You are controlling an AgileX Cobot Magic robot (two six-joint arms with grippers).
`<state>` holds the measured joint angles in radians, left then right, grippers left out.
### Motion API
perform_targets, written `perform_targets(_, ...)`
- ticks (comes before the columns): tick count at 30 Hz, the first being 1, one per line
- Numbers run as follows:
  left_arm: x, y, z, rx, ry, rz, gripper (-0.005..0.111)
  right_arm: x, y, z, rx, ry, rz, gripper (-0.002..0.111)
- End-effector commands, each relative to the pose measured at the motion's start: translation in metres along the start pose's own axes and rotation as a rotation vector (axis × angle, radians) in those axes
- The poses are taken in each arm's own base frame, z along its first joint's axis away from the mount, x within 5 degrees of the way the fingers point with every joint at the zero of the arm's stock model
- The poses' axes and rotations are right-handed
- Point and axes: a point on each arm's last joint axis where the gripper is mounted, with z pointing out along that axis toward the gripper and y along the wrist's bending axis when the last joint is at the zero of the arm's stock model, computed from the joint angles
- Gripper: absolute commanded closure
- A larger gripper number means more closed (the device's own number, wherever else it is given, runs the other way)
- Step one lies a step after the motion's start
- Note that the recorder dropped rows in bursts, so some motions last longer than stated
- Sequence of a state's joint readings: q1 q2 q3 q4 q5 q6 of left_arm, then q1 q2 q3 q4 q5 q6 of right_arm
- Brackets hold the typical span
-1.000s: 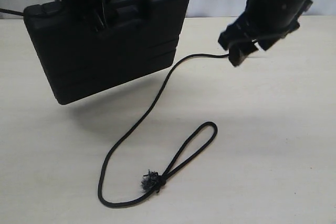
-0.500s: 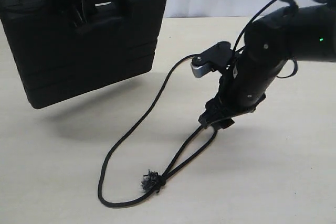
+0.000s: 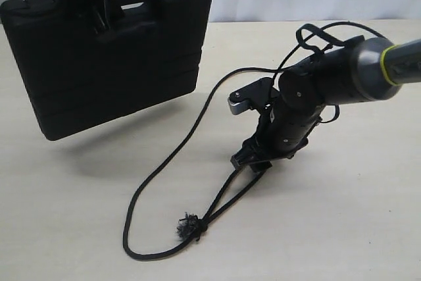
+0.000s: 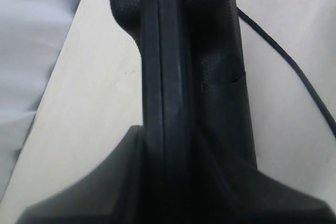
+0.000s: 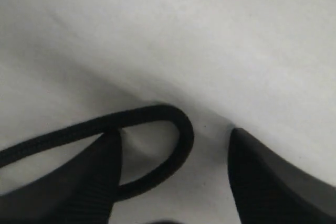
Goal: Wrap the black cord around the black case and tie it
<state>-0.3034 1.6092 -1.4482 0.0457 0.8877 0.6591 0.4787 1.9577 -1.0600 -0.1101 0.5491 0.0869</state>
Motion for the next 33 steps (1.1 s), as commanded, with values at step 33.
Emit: perform_targets(33, -0.031, -0.033, 0.038, 0.084, -0.383, 0.237, 0.107, 0.054, -0.185, -0.006, 0.143, 0.088, 0.576, 0.104)
